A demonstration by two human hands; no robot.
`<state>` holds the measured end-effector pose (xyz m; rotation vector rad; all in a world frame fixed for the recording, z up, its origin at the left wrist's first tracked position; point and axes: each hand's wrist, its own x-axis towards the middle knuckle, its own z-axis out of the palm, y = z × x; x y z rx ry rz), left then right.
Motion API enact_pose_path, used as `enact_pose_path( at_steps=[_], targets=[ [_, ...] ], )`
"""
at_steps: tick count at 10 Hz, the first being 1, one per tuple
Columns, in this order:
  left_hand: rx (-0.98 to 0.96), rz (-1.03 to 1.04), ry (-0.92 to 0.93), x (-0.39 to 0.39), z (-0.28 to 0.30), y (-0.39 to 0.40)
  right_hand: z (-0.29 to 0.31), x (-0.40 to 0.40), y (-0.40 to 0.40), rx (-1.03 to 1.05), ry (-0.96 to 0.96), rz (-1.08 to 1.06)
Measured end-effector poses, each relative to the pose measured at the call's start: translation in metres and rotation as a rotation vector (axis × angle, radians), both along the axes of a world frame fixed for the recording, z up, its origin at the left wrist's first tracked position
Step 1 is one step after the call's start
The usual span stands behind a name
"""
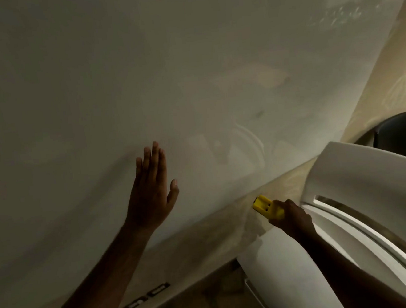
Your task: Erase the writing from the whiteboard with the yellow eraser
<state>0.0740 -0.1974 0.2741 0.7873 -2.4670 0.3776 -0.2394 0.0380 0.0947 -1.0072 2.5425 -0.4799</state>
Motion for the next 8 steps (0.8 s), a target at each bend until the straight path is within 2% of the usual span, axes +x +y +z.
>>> enact_pose_path(
  at_steps=[1,2,4,8],
  targets=[
    [0.035,-0.010,-0.020,-0.009,-0.013,0.005,-0.023,0.011,0.016,0.099,-0.072,-0.079],
    [0.070,-0.016,-0.046,-0.017,-0.028,0.010,-0.049,0.033,0.034,0.229,-0.125,-0.063],
    [0.095,-0.034,-0.114,-0.019,-0.041,0.014,-0.097,0.049,0.059,0.348,-0.181,-0.027],
    [0.056,-0.023,-0.130,-0.008,-0.038,0.018,-0.133,0.061,0.056,0.440,-0.047,-0.012]
  ],
)
